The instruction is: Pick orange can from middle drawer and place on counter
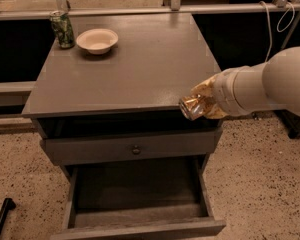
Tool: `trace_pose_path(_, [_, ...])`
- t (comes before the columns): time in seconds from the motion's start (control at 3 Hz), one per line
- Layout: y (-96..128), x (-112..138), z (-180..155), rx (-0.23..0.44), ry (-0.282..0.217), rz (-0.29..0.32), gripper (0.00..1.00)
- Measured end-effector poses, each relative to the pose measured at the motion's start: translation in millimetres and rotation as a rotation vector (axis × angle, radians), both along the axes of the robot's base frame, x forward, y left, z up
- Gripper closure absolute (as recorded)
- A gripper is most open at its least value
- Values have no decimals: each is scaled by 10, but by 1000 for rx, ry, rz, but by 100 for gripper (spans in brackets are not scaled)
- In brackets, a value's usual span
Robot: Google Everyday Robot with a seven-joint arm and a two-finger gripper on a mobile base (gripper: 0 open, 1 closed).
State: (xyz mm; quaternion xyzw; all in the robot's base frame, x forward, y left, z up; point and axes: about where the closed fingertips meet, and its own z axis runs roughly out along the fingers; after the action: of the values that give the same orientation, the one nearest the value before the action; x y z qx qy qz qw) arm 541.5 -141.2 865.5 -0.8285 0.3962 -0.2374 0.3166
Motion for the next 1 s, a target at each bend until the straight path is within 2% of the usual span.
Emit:
trace_pose_path(0.33, [30, 268, 39, 45, -25, 20, 68])
trace_pose_path(1.0, [219, 748, 216, 156, -78, 112, 68])
